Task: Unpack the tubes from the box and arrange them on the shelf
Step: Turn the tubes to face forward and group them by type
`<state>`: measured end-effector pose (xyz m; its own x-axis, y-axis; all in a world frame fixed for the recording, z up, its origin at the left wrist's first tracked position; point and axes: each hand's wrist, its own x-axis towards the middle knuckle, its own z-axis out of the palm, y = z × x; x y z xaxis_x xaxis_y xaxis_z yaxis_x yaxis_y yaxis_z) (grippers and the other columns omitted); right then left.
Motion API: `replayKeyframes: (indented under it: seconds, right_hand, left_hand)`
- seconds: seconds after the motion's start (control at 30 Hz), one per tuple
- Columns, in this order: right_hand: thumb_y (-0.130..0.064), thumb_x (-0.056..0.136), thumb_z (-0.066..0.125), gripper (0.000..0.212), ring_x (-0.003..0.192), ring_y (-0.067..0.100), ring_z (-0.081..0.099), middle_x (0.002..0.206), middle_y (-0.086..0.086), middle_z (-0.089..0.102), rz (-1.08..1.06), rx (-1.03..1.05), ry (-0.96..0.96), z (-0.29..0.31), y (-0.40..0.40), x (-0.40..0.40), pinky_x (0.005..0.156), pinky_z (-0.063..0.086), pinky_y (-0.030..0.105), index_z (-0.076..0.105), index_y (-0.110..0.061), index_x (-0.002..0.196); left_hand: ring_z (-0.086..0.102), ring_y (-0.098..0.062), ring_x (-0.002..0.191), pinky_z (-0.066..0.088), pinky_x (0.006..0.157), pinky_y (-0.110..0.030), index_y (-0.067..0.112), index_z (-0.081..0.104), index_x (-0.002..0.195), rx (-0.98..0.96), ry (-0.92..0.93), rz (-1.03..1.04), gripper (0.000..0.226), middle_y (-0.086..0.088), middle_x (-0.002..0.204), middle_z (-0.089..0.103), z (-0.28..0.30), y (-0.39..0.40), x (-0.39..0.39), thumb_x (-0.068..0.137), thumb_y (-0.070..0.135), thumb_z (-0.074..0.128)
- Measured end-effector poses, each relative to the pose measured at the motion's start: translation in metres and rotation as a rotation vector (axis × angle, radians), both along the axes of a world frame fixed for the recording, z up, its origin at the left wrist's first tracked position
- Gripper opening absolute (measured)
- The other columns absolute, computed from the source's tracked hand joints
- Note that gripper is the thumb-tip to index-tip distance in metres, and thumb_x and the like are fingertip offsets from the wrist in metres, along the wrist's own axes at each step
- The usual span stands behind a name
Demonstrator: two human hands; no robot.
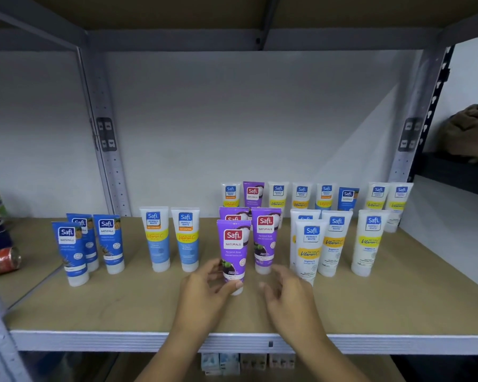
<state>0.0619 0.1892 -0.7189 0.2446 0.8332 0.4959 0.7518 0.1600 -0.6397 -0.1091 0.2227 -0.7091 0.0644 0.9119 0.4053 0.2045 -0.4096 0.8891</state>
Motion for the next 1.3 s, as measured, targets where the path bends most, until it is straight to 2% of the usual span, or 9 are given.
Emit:
replayKeyframes:
  seconds: [0.07, 0.13, 0.2, 0.23, 0.37, 0.67, 0.83, 1.03, 1.3]
  right_hand:
    - [-0.051, 0.085, 0.066, 0.046, 0.082, 0.005, 0.066, 0.11, -0.012, 0.071, 0.126, -0.031, -0.087, 0.004, -0.017, 0.002, 0.078, 0.045, 0.014, 0.064, -0.028, 0.125]
    - [-0.065, 0.081, 0.061, 0.057, 0.082, -0.006, 0.065, 0.117, -0.013, 0.071, 0.314, -0.092, -0.17, 0.006, -0.027, 0.006, 0.092, 0.041, 0.008, 0.064, -0.031, 0.127]
    - [-0.072, 0.079, 0.057, 0.069, 0.112, -0.018, 0.052, 0.135, -0.011, 0.061, 0.467, -0.153, -0.301, 0.005, -0.029, 0.01, 0.111, 0.024, 0.008, 0.06, -0.03, 0.133]
    - [-0.074, 0.079, 0.054, 0.073, 0.128, -0.014, 0.041, 0.143, -0.011, 0.053, 0.509, -0.169, -0.358, 0.005, -0.028, 0.012, 0.113, 0.014, 0.007, 0.057, -0.029, 0.136]
    - [-0.073, 0.077, 0.047, 0.08, 0.139, -0.006, 0.024, 0.15, -0.01, 0.041, 0.551, -0.196, -0.409, 0.006, -0.026, 0.014, 0.111, 0.003, 0.002, 0.052, -0.024, 0.14]
    - [-0.076, 0.078, 0.04, 0.083, 0.142, 0.003, 0.031, 0.15, -0.008, 0.043, 0.552, -0.196, -0.434, 0.003, -0.028, 0.013, 0.113, 0.005, 0.005, 0.053, -0.023, 0.14]
    - [-0.074, 0.078, 0.044, 0.079, 0.142, 0.002, 0.033, 0.149, -0.008, 0.045, 0.549, -0.199, -0.411, 0.005, -0.028, 0.013, 0.112, 0.006, 0.004, 0.055, -0.024, 0.138]
    - [-0.068, 0.081, 0.051, 0.073, 0.141, 0.003, 0.035, 0.148, -0.006, 0.046, 0.553, -0.174, -0.412, 0.007, -0.031, 0.012, 0.11, 0.006, 0.002, 0.056, -0.022, 0.138]
    - [-0.064, 0.084, 0.055, 0.07, 0.141, 0.003, 0.034, 0.149, -0.007, 0.045, 0.547, -0.154, -0.413, 0.008, -0.032, 0.012, 0.108, 0.004, -0.001, 0.054, -0.02, 0.139]
  left_hand:
    - [0.072, -0.001, 0.087, 0.053, 0.073, -0.01, 0.019, 0.069, 0.107, 0.004, 0.003, 0.005, 0.04, 0.012, 0.094, 0.076, 0.001, -0.002, 0.001, 0.073, 0.004, 0.083]
    - [0.072, 0.0, 0.086, 0.053, 0.073, -0.01, 0.019, 0.069, 0.109, -0.007, -0.005, 0.005, 0.041, 0.012, 0.094, 0.076, 0.002, -0.002, 0.001, 0.074, 0.003, 0.083]
    - [0.072, -0.001, 0.086, 0.054, 0.074, -0.011, 0.017, 0.07, 0.108, -0.021, -0.009, 0.006, 0.04, 0.011, 0.093, 0.077, 0.002, -0.002, 0.002, 0.074, 0.003, 0.083]
    - [0.072, -0.001, 0.086, 0.054, 0.074, -0.011, 0.016, 0.07, 0.108, -0.024, -0.008, 0.008, 0.039, 0.011, 0.092, 0.077, 0.002, -0.002, 0.002, 0.074, 0.003, 0.083]
    - [0.072, 0.001, 0.084, 0.052, 0.072, -0.009, 0.019, 0.07, 0.103, -0.027, -0.01, 0.014, 0.036, 0.014, 0.089, 0.077, 0.004, -0.002, 0.003, 0.074, 0.003, 0.082]
    - [0.072, 0.001, 0.086, 0.052, 0.074, -0.009, 0.031, 0.066, 0.097, -0.051, 0.002, 0.0, 0.037, 0.02, 0.088, 0.076, 0.005, 0.001, 0.006, 0.077, 0.003, 0.08]
    - [0.071, 0.003, 0.087, 0.051, 0.074, -0.008, 0.023, 0.069, 0.102, -0.047, 0.039, 0.007, 0.03, 0.019, 0.09, 0.076, 0.002, 0.005, 0.005, 0.079, 0.008, 0.079]
    - [0.07, 0.004, 0.091, 0.051, 0.077, -0.009, 0.025, 0.068, 0.105, -0.048, 0.071, 0.003, 0.029, 0.018, 0.094, 0.076, 0.0, 0.006, 0.005, 0.081, 0.012, 0.078]
    - [0.069, 0.003, 0.096, 0.053, 0.086, -0.019, 0.025, 0.067, 0.11, -0.048, 0.073, -0.006, 0.031, 0.017, 0.099, 0.076, -0.002, 0.006, 0.006, 0.083, 0.012, 0.076]
